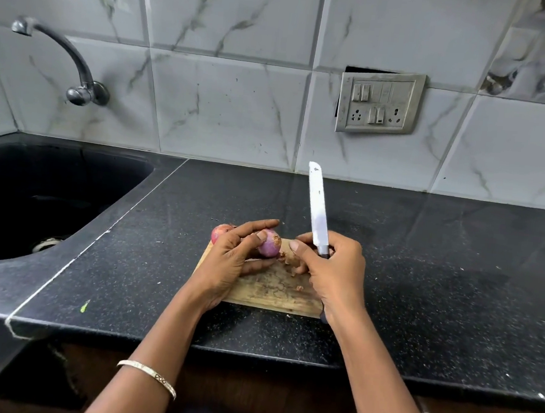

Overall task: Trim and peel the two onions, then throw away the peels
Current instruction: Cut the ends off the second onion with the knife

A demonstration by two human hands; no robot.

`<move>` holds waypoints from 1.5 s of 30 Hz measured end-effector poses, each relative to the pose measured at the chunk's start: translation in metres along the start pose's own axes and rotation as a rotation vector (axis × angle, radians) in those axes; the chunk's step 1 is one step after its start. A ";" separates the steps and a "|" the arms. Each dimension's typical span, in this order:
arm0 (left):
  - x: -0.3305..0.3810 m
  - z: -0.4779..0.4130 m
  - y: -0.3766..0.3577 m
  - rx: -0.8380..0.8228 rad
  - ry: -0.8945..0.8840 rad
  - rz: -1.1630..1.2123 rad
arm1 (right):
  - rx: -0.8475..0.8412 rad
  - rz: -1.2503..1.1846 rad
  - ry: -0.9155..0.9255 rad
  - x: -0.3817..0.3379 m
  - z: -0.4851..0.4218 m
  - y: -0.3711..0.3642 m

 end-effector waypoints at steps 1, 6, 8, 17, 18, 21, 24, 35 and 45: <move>0.000 0.000 0.000 -0.009 0.002 -0.003 | -0.032 0.008 0.009 -0.001 -0.001 -0.001; 0.002 0.003 -0.001 -0.056 -0.002 -0.061 | -0.181 0.017 0.069 -0.006 -0.002 -0.007; 0.001 0.004 -0.002 -0.071 -0.007 -0.107 | -0.195 0.055 0.093 -0.007 -0.003 -0.009; -0.002 0.003 0.001 -0.040 0.013 -0.106 | -0.223 0.097 0.106 0.003 -0.012 -0.005; -0.002 0.003 0.001 -0.037 0.019 -0.110 | -0.240 0.111 0.111 0.003 -0.013 -0.005; -0.002 0.002 0.001 -0.064 0.036 -0.122 | -0.275 0.155 0.121 0.004 -0.013 -0.004; -0.001 0.002 0.001 -0.096 0.051 -0.108 | -0.295 0.238 0.137 0.003 -0.012 -0.007; 0.004 0.004 -0.003 -0.124 0.086 -0.146 | -0.462 -0.165 -0.013 -0.002 -0.002 -0.016; 0.004 0.004 -0.001 -0.146 0.101 -0.102 | -0.432 -0.413 -0.109 0.001 -0.003 -0.015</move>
Point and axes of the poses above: each hand's wrist, its own z-axis away from the middle knuckle, its own y-axis out of the back of the hand, x = y × z, the point moved 1 cm from there along -z, towards the middle knuckle, and after that the axes turned 12 degrees about -x, right-handed, at the moved point
